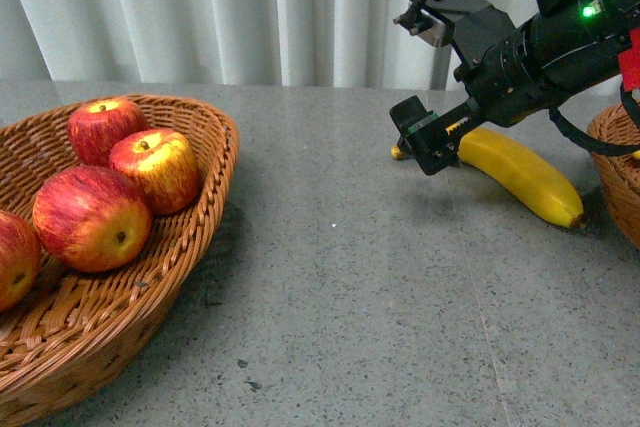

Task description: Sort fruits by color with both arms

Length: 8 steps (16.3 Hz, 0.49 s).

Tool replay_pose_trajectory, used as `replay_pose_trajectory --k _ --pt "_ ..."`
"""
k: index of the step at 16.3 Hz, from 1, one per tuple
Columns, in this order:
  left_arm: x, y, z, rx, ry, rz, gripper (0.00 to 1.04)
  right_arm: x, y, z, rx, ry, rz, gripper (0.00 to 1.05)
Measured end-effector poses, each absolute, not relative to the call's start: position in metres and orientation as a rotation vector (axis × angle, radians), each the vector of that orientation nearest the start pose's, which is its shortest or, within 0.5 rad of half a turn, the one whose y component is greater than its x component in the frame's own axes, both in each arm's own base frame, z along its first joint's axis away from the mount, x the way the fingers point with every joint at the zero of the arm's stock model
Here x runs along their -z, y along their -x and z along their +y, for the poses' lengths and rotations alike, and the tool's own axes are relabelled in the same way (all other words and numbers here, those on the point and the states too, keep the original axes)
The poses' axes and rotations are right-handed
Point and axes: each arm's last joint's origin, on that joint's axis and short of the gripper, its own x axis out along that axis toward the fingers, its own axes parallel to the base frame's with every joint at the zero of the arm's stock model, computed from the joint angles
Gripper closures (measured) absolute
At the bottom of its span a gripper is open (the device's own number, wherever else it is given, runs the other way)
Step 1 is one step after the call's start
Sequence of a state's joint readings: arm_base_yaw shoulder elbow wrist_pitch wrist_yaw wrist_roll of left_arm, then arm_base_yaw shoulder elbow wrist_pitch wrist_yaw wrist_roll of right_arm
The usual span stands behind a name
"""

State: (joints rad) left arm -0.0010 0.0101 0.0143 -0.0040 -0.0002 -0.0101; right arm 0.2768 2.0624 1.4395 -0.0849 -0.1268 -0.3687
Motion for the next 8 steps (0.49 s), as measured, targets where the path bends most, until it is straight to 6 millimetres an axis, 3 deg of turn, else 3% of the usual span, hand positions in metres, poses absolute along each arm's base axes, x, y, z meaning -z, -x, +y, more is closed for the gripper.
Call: replay_pose_trajectory --k 8 --pt "-0.167 -0.097 0.0 0.001 0.01 0.0 0.07 -0.163 -0.456 0.118 -0.478 0.474 0.681 0.07"
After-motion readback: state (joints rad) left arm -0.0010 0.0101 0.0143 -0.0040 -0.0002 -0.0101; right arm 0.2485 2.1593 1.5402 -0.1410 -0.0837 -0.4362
